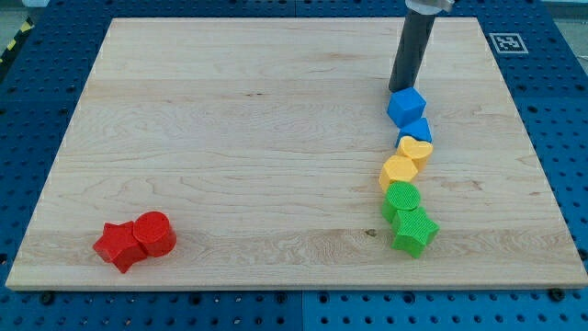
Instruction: Point your arm to the red star
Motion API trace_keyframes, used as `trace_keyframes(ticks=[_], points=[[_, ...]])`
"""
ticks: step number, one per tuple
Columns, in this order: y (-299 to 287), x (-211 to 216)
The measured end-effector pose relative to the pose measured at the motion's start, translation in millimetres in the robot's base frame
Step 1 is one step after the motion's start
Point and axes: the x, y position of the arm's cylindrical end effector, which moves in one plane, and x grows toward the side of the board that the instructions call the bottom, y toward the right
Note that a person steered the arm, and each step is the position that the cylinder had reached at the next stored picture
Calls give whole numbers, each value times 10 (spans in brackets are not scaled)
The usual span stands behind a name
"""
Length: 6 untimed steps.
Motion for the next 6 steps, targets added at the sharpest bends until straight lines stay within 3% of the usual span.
trace_keyframes(ticks=[4,6], points=[[-10,122],[-1321,-38]])
